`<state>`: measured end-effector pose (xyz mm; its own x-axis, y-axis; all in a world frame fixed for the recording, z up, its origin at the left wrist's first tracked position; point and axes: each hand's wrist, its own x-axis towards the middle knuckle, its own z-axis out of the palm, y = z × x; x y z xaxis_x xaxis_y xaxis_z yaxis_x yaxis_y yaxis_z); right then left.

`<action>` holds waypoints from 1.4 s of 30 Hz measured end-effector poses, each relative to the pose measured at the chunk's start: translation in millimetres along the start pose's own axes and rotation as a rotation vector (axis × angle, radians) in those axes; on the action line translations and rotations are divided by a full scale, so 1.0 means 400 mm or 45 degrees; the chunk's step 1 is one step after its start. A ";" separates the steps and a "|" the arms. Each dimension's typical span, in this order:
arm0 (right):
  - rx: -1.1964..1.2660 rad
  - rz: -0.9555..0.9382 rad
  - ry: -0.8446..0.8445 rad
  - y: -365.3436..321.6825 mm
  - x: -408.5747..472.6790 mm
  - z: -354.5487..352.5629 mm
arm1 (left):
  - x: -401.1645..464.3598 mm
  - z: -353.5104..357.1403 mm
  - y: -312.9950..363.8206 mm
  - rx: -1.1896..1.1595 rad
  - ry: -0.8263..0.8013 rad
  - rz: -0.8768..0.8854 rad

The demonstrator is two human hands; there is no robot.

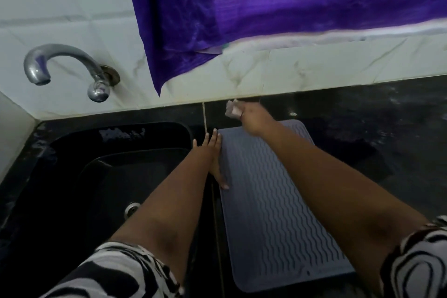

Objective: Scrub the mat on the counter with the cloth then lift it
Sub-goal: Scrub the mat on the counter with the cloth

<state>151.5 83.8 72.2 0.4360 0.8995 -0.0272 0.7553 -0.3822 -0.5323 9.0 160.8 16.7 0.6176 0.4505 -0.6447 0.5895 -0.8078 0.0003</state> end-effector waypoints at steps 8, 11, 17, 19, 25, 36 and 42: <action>-0.390 -0.001 -0.232 0.053 0.035 0.155 | 0.033 0.010 0.013 0.133 -0.071 -0.130; -0.427 0.014 -0.194 0.076 0.031 0.184 | 0.033 0.012 0.017 0.139 -0.056 -0.173; -0.243 -0.121 -0.161 0.102 -0.076 0.175 | 0.020 0.005 0.023 0.098 -0.032 -0.205; -0.149 -0.171 -0.220 0.112 -0.186 0.175 | 0.017 0.005 0.022 0.074 -0.021 -0.204; 0.231 -0.086 -0.551 0.095 -0.327 0.100 | -0.005 0.000 0.028 0.068 -0.007 -0.196; -0.306 0.086 -0.170 0.060 -0.065 0.200 | -0.002 0.004 0.024 0.155 -0.013 -0.200; -0.294 -0.094 -0.393 0.074 -0.410 0.208 | -0.014 0.008 0.027 0.068 0.026 -0.199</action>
<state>61.6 -57.4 -9.4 0.2352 0.9342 -0.2681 0.8846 -0.3201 -0.3392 10.4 148.4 17.9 0.5316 0.5793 -0.6179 0.6510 -0.7461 -0.1395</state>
